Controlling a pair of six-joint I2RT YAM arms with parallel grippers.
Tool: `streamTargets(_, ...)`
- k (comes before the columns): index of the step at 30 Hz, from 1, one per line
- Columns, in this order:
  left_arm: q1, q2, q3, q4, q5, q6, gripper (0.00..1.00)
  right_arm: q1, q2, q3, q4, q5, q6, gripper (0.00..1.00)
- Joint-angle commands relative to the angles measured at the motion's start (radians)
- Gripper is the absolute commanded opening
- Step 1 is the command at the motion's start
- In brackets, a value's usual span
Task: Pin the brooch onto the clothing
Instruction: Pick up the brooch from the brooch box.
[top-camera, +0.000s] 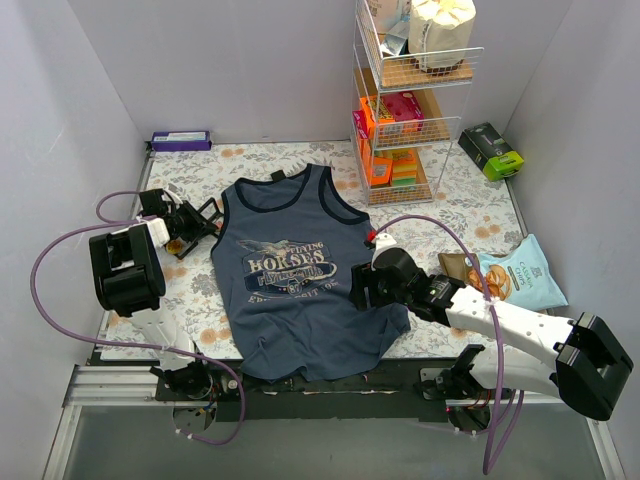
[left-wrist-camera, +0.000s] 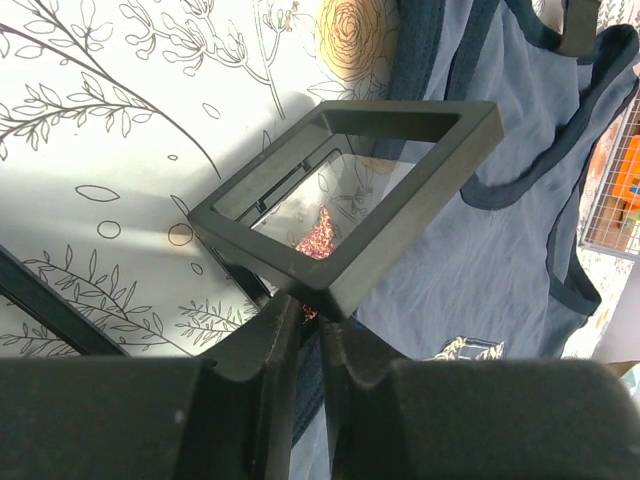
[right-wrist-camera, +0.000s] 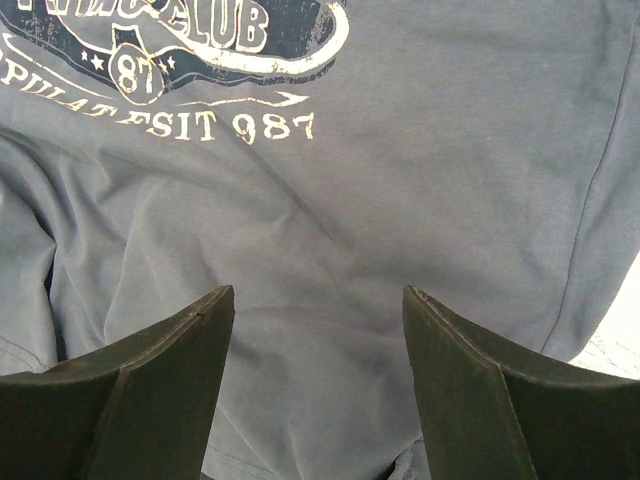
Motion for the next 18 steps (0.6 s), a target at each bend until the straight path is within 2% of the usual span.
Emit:
streamTargets(1,0.008,0.005,0.011,0.015,0.041,-0.012,0.09,0.008,0.0,0.038,-0.002,0.014,0.004,0.75)
streamTargets(6,0.008,0.023,0.005,0.064,0.119,-0.049,0.01,0.01,-0.002,0.039,-0.005,0.017,0.004,0.75)
streamTargets(9,0.008,0.011,-0.001,0.069,0.144,-0.064,0.0,0.01,-0.007,0.045,-0.014,0.024,0.002,0.75)
streamTargets(18,0.008,-0.22,-0.102,0.121,0.034,-0.055,0.0,0.015,-0.016,0.073,-0.038,0.038,-0.022,0.75)
